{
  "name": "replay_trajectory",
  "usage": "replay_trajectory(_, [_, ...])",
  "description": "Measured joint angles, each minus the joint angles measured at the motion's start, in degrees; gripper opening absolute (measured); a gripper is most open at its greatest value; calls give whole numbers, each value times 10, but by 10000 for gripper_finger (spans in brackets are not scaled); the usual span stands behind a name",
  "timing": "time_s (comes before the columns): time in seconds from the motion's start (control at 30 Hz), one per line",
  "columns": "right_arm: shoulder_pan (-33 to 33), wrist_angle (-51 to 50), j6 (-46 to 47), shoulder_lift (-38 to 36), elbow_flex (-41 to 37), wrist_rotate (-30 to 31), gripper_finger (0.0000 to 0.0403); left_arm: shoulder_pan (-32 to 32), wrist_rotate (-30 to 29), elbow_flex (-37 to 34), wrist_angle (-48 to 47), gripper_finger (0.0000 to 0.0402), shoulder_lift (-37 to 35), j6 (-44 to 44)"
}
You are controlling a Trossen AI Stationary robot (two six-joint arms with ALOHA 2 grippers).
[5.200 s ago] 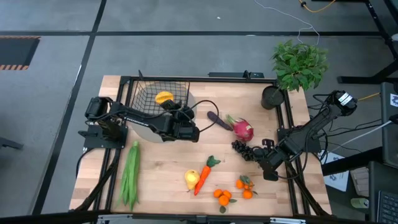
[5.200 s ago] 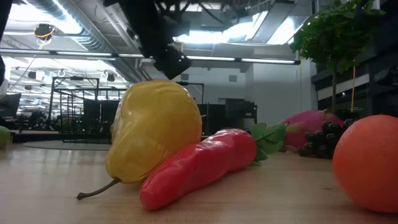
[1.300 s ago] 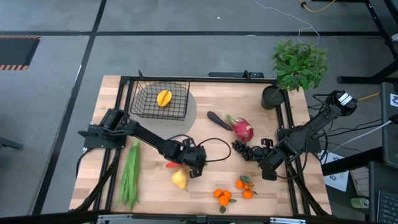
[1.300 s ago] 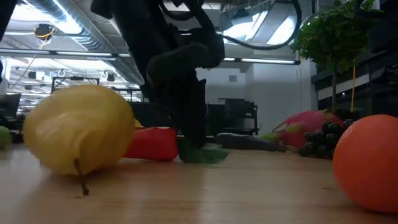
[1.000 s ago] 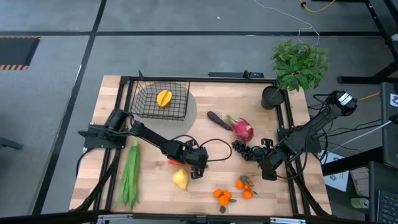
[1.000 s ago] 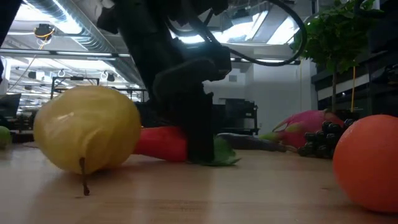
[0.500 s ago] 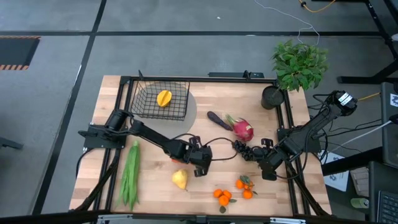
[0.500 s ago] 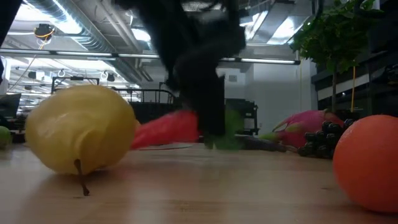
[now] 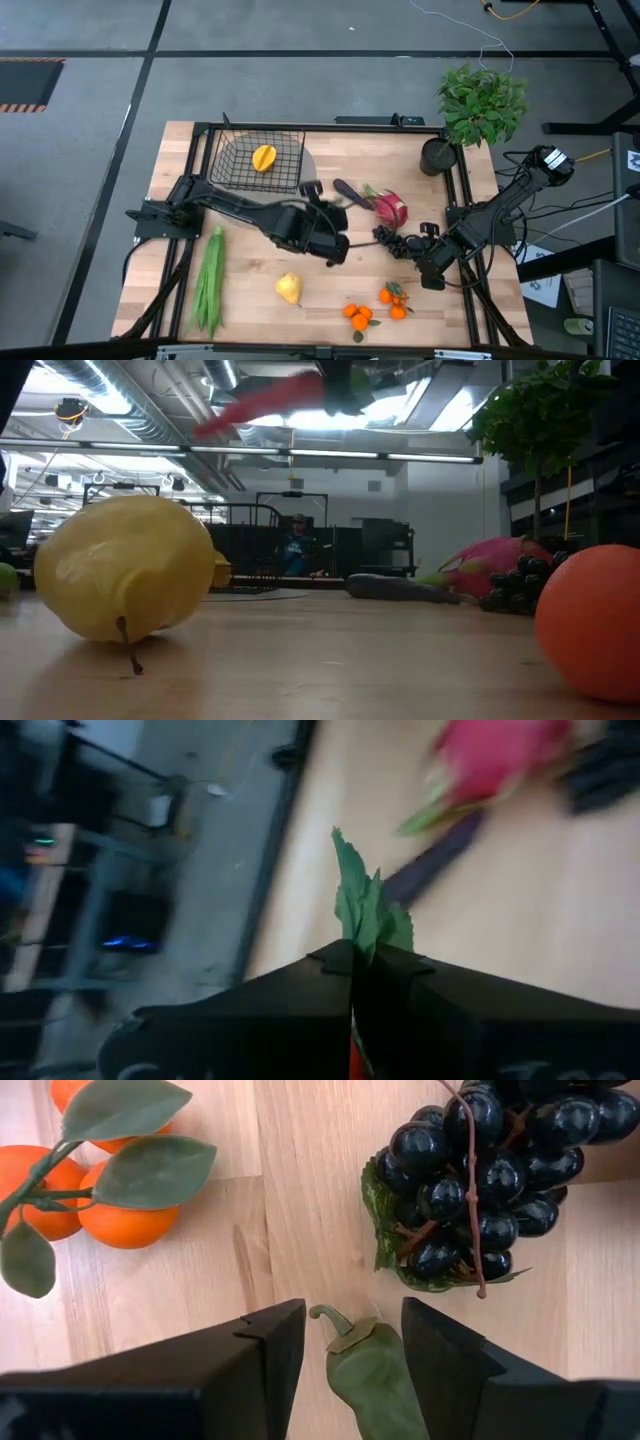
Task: Build produce basket
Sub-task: Put the orange carrot into the black wire basket
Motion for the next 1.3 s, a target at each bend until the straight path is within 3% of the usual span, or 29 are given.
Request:
replay_trajectory(0.23, [0, 0, 2, 0, 0, 0, 156, 76, 2, 82, -230, 0, 0, -33])
replay_trajectory(0.4, [0, 1, 3, 0, 0, 0, 156, 195, 125, 70, -227, 0, -26, 31])
replay_trajectory(0.7, [1, 2, 1, 0, 0, 0, 156, 376, 261, -36, -215, 0, -90, -2])
replay_trajectory(0.87, [1, 4, 1, 0, 0, 0, 156, 397, 259, -103, -186, 17, -87, 20])
replay_trajectory(1.07, [1, 5, 1, 0, 0, 0, 156, 392, 244, -182, -175, 74, -85, 64])
replay_trajectory(1.3, [1, 5, 0, 0, 0, 0, 156, 378, 196, -204, -157, 134, -85, 67])
